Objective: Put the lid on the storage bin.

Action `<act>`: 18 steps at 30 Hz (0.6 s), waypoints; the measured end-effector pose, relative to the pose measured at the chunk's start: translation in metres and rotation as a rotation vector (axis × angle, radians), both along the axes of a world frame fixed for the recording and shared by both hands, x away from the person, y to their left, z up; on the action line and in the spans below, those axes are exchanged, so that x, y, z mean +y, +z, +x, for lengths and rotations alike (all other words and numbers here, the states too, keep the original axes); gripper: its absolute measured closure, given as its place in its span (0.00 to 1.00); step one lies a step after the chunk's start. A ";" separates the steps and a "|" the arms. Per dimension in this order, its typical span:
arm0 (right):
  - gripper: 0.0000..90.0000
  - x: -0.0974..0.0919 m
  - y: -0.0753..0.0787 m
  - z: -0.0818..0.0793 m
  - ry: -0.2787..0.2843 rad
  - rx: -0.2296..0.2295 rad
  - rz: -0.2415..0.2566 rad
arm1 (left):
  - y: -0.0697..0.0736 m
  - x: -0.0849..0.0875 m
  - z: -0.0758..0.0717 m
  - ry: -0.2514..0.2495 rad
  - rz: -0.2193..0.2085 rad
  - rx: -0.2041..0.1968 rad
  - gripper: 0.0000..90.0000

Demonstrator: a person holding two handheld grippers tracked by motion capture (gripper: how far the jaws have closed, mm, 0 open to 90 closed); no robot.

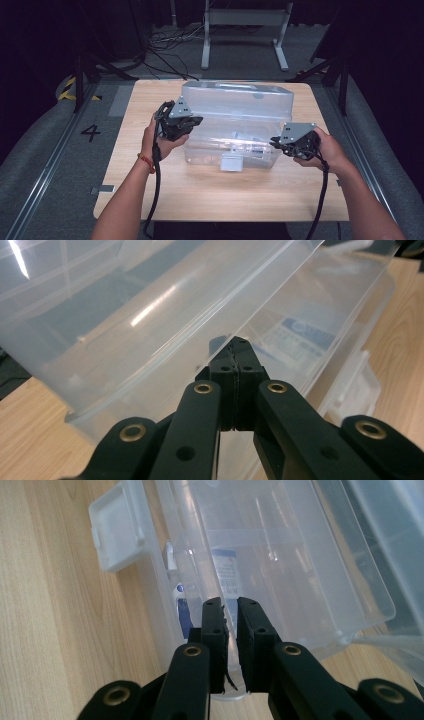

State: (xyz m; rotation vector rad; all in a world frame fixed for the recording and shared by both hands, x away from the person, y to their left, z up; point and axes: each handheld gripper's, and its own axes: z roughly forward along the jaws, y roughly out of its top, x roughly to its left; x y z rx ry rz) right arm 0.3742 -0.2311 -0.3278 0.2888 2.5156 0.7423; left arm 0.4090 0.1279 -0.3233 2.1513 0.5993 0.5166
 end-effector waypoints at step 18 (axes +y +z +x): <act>0.91 -0.029 -0.006 -0.013 -0.046 0.017 0.056 | -0.013 0.006 -0.012 -0.024 0.027 0.026 1.00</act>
